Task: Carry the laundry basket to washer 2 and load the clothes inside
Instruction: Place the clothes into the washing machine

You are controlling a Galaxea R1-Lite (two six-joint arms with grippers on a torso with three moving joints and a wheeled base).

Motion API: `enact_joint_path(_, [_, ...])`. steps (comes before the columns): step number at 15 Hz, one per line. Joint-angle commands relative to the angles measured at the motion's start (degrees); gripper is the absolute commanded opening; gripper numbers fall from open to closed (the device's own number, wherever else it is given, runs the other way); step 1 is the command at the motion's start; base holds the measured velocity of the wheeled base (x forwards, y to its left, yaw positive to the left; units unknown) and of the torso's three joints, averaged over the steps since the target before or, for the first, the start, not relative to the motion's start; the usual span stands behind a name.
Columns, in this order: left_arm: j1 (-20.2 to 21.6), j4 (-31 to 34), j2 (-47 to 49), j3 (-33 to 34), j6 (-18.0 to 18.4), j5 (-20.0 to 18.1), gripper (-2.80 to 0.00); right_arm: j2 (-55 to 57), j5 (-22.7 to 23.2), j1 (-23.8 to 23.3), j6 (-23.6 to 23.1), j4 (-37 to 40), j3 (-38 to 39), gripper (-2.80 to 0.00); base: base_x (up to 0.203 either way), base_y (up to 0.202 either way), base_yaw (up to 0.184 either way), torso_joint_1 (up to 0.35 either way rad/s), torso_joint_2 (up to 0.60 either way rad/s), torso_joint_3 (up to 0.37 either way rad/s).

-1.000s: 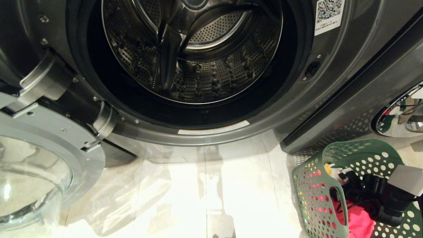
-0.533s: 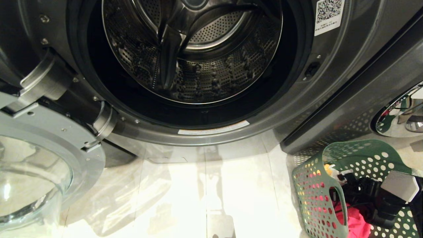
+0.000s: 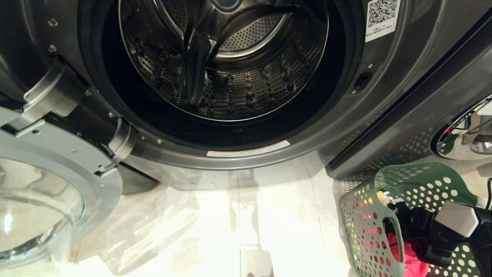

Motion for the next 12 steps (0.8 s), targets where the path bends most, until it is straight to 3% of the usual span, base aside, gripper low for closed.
enact_joint_path(1, [0.02, -0.02, 0.07, 0.44, -0.03, 0.0, -2.8, 0.74, 0.14, 0.0, -0.31, -0.31, -0.7, -2.8, 0.0, 0.0, 0.0, 0.0, 0.0, 0.0])
enact_joint_path(9, [0.02, -0.02, 0.07, 0.44, -0.03, 0.0, -2.8, -0.64, 0.05, 0.18, 1.25, -0.22, -1.7, -2.8, 0.0, 0.0, 0.0, 0.0, 0.0, 0.0])
enact_joint_path(12, [0.02, -0.02, 0.07, 0.44, -0.03, 0.0, -2.8, -4.56, 0.46, 0.22, 1.78, -0.15, 2.8, -2.8, 0.0, 0.0, 0.0, 0.0, 0.0, 0.0])
